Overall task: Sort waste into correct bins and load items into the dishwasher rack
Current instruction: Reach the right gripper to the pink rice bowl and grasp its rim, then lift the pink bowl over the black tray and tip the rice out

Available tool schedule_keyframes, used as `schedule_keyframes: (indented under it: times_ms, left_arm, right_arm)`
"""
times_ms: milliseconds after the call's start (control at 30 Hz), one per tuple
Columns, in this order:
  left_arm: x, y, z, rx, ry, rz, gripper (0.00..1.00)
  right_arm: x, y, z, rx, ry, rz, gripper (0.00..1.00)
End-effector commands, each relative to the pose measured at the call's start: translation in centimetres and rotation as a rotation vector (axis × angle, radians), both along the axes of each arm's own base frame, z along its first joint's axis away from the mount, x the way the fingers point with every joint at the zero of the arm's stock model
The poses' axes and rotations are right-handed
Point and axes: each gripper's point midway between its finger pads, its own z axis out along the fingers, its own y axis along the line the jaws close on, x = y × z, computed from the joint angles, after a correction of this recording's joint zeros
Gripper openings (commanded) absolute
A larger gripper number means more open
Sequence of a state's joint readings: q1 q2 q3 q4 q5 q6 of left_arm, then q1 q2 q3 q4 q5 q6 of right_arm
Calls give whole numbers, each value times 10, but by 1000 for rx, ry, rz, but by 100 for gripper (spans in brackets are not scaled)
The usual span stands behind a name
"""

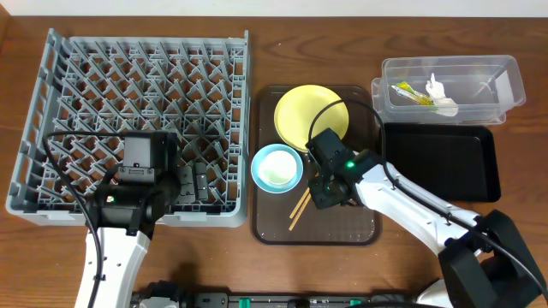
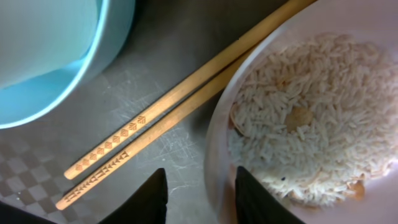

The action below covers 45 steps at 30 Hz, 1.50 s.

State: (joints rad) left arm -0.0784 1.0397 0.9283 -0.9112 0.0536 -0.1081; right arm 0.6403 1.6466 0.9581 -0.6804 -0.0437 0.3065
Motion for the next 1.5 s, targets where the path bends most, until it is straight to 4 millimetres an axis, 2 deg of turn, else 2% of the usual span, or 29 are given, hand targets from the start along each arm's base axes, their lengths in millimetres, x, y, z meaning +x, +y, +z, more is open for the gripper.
schedule_keyframes:
  times_ms: [0, 100, 400, 600, 733, 933, 1033, 1200, 1367, 1467]
  left_arm:
    - [4, -1, 8, -16, -22, 12, 95]
    - [4, -1, 8, -16, -22, 12, 95]
    - [4, -1, 8, -16, -22, 12, 95]
    - [4, -1, 8, -16, -21, 12, 95]
    - [4, -1, 8, -16, -22, 12, 95]
    - [4, -1, 8, -16, -21, 12, 95]
    - [4, -1, 8, -16, -22, 12, 95]
    - [4, -1, 8, -16, -22, 12, 95]
    - [4, -1, 8, -16, -21, 13, 95]
    - [4, -1, 8, -16, -22, 12, 95]
  right_arm:
    - [-2, -1, -4, -17, -2, -3, 30]
    - [2, -2, -4, -25, -22, -8, 26]
    - [7, -4, -3, -37, -49, -18, 3]
    - [10, -3, 3, -23, -61, -45, 1]
    - [16, 3, 21, 38, -85, -51, 1]
    - [29, 12, 75, 238, -129, -37, 1]
    - [40, -1, 101, 332, -160, -83, 1]
    - [53, -27, 127, 478, -168, -148, 1]
    - [66, -55, 146, 654, -152, -229, 1]
    - [75, -80, 152, 697, -171, -292, 1]
